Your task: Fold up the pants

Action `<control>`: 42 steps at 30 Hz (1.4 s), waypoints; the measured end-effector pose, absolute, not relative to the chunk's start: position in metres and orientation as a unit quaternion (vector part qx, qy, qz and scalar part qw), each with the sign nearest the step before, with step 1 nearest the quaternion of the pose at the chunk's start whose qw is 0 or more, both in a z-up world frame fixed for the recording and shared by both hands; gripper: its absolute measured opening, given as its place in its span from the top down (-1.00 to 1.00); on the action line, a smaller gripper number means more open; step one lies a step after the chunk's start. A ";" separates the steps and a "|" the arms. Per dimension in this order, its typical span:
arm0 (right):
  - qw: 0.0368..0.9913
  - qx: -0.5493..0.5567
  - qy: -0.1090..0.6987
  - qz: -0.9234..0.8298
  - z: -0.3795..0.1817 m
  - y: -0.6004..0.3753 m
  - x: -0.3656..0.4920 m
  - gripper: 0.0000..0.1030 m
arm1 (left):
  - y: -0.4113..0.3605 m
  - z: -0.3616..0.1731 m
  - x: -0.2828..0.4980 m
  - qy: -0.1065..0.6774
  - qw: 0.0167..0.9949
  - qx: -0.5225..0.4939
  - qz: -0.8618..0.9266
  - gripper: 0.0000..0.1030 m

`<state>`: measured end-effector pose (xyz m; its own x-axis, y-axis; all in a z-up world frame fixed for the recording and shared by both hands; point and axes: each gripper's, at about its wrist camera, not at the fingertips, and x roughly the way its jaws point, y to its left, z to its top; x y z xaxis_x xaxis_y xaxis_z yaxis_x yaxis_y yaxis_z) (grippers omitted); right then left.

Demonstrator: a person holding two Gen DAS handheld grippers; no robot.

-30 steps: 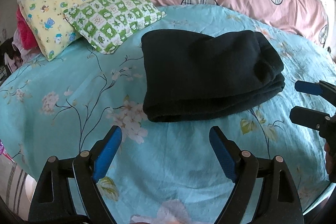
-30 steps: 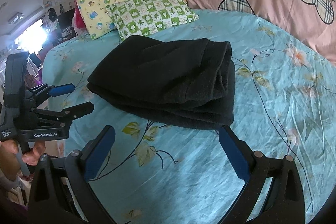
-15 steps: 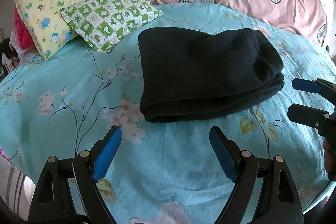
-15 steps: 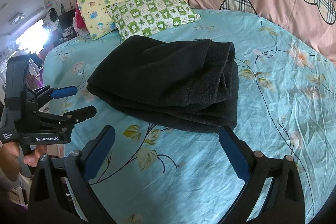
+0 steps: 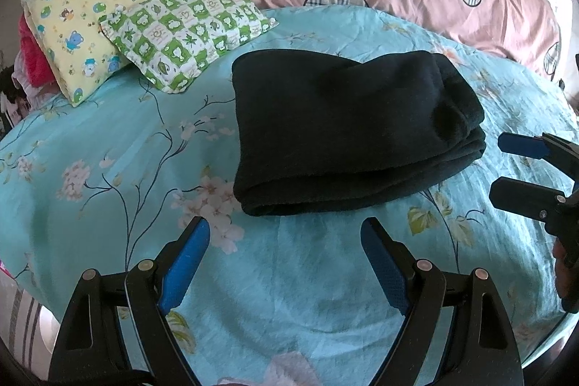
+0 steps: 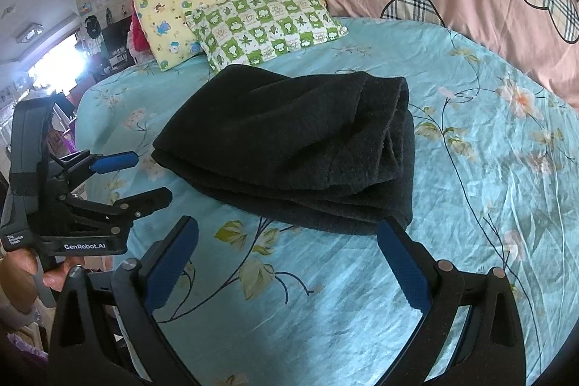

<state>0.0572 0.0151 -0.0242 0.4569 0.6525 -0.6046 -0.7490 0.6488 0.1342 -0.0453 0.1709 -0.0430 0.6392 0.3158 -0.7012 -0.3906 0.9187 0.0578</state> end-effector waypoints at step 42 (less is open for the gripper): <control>0.855 -0.040 0.310 0.414 -0.009 0.016 0.058 -0.93 | 0.170 -0.021 -0.033 0.364 0.907 -0.048 0.206 -0.67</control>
<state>0.0583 0.0160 -0.0093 0.4644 0.6829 -0.5639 -0.7330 0.6537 0.1880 -0.0327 0.1703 -0.0214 0.6506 0.3381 -0.6800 -0.4085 0.9107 0.0620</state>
